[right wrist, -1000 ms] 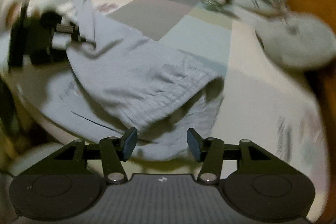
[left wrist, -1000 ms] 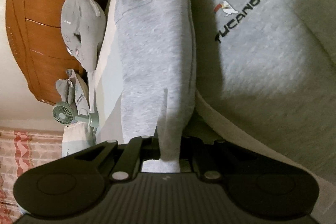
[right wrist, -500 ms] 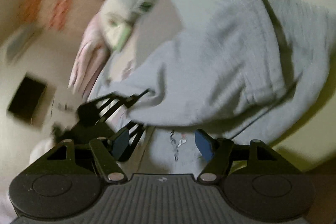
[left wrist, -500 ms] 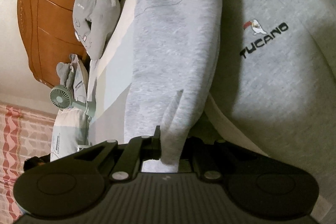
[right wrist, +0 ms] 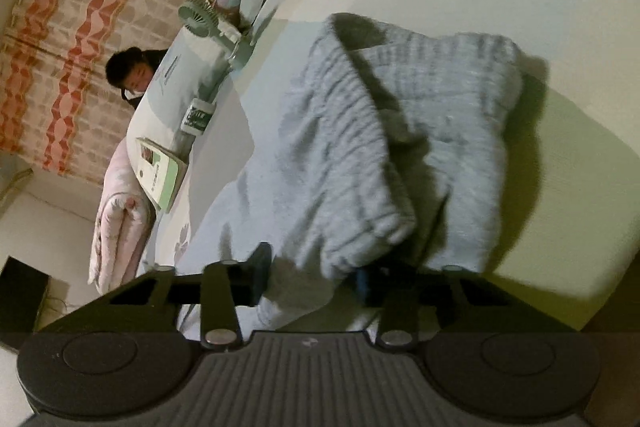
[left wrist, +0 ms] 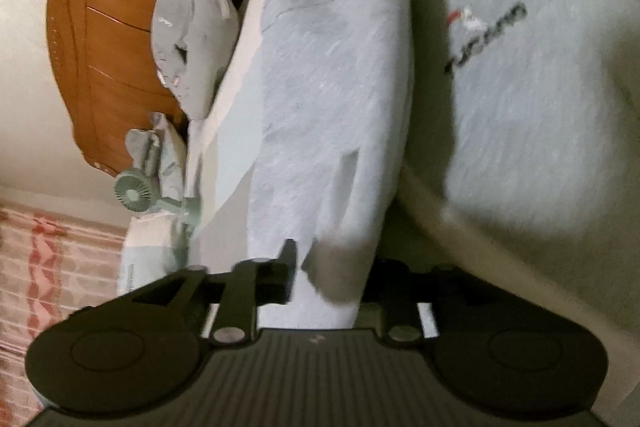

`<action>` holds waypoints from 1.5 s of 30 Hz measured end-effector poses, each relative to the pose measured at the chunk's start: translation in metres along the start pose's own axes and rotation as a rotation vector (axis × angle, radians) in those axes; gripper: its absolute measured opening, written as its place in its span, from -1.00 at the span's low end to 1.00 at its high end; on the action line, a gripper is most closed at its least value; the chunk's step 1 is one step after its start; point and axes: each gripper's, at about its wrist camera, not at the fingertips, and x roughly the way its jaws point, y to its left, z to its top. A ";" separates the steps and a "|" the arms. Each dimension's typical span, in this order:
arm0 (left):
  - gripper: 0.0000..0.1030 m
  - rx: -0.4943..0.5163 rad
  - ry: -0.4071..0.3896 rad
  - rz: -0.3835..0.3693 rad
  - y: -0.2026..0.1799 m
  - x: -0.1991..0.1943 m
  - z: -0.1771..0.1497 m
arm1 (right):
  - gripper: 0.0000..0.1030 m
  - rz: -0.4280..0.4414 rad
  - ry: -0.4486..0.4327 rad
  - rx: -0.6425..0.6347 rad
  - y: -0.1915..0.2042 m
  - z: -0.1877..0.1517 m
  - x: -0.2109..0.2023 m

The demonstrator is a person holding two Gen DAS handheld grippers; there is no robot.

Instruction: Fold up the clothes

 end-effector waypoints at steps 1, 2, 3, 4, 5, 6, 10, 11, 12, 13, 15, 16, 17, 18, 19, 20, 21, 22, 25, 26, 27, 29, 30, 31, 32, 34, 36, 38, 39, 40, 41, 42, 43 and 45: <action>-0.28 0.014 0.007 0.018 0.000 0.000 -0.005 | -0.33 0.003 0.000 0.006 -0.003 0.000 0.000; -0.27 0.021 0.018 0.026 0.000 0.001 -0.011 | -0.37 0.007 -0.001 0.012 -0.005 0.000 0.000; -0.27 0.028 0.029 0.035 0.001 0.003 -0.017 | -0.38 0.009 -0.001 0.013 -0.006 0.000 -0.001; -0.27 0.035 0.041 0.043 0.001 0.004 -0.023 | -0.38 0.010 -0.002 0.012 -0.006 0.001 -0.001; -0.27 0.046 0.061 0.053 0.001 0.008 -0.030 | -0.38 0.006 -0.003 0.006 -0.006 0.000 -0.001; -0.27 0.056 0.079 0.063 0.001 0.012 -0.037 | -0.37 0.002 -0.004 -0.001 -0.005 0.000 0.000; -0.28 0.060 0.091 0.045 0.010 0.024 -0.056 | -0.37 -0.001 -0.005 -0.019 -0.005 0.000 -0.002; -0.28 0.058 0.080 0.030 0.013 0.025 -0.058 | -0.37 0.002 -0.005 -0.017 -0.005 0.000 -0.002; -0.28 0.073 0.075 0.022 0.014 0.024 -0.058 | -0.37 0.004 -0.004 -0.014 -0.006 0.001 -0.002; -0.28 0.105 0.068 0.016 0.013 0.023 -0.058 | -0.37 0.004 -0.004 -0.016 -0.007 0.000 -0.002; -0.28 0.158 0.056 0.006 0.012 0.020 -0.059 | -0.37 0.003 -0.004 -0.019 -0.009 0.000 -0.003; -0.28 0.178 0.050 0.000 0.011 0.018 -0.060 | -0.37 0.003 -0.004 -0.021 -0.010 -0.001 -0.004; -0.27 0.173 0.048 -0.007 0.011 0.015 -0.061 | -0.37 0.003 -0.003 -0.024 -0.010 -0.001 -0.004; -0.27 0.167 0.045 -0.014 0.012 0.012 -0.061 | -0.38 0.003 -0.003 -0.026 -0.010 -0.001 -0.004; -0.31 0.152 0.043 -0.021 0.013 0.011 -0.061 | -0.38 0.002 -0.003 -0.026 -0.010 -0.001 -0.004; -0.36 0.138 0.041 -0.029 0.014 0.010 -0.060 | -0.37 0.002 -0.003 -0.026 -0.010 -0.001 -0.004; -0.55 0.125 0.039 -0.038 0.015 0.008 -0.060 | -0.37 0.000 -0.001 -0.028 -0.009 -0.001 -0.005; -0.70 0.113 0.038 -0.046 0.016 0.007 -0.060 | -0.37 -0.002 0.000 -0.029 -0.009 -0.001 -0.005; -0.94 0.124 0.038 -0.047 0.014 0.001 -0.060 | -0.46 -0.029 0.003 -0.058 -0.003 -0.001 -0.006; -0.94 0.127 0.036 -0.040 0.014 -0.002 -0.061 | -0.49 -0.040 0.004 -0.070 0.000 -0.002 -0.006; -0.94 0.122 0.036 -0.034 0.016 -0.007 -0.062 | -0.49 -0.047 0.003 -0.078 0.002 -0.002 -0.007; -0.94 0.119 0.041 -0.024 0.020 -0.017 -0.061 | -0.48 -0.054 -0.003 -0.088 0.005 -0.001 -0.010; -0.95 0.130 0.037 -0.011 0.021 -0.023 -0.060 | -0.48 -0.058 -0.010 -0.094 0.006 -0.001 -0.012; -0.95 0.142 0.033 0.001 0.022 -0.028 -0.058 | -0.48 -0.063 -0.019 -0.102 0.008 -0.001 -0.014; -0.95 0.154 0.029 0.004 0.022 -0.035 -0.056 | -0.50 -0.068 -0.031 -0.116 0.010 -0.001 -0.017; -0.95 0.179 0.022 0.009 0.020 -0.048 -0.052 | -0.57 -0.080 -0.050 -0.150 0.015 0.001 -0.022; -0.95 0.205 0.012 0.011 0.016 -0.060 -0.047 | -0.61 -0.093 -0.068 -0.190 0.021 0.004 -0.027; -0.95 0.229 -0.003 0.008 0.012 -0.071 -0.040 | -0.62 -0.109 -0.087 -0.234 0.026 0.010 -0.033; -0.95 0.241 -0.012 0.005 0.009 -0.076 -0.036 | -0.63 -0.118 -0.096 -0.255 0.029 0.013 -0.036; -0.96 0.252 -0.022 0.002 0.007 -0.082 -0.032 | -0.63 -0.129 -0.104 -0.271 0.030 0.017 -0.039; -0.96 0.263 -0.031 -0.001 0.004 -0.088 -0.029 | -0.64 -0.140 -0.112 -0.285 0.032 0.021 -0.042; -0.97 0.269 -0.043 -0.007 0.001 -0.093 -0.024 | -0.64 -0.147 -0.119 -0.296 0.032 0.024 -0.045; -0.97 0.272 -0.055 -0.017 -0.004 -0.095 -0.020 | -0.64 -0.155 -0.124 -0.306 0.032 0.027 -0.047; -0.97 0.278 -0.079 -0.037 -0.012 -0.101 -0.012 | -0.64 -0.187 -0.126 -0.323 0.030 0.032 -0.048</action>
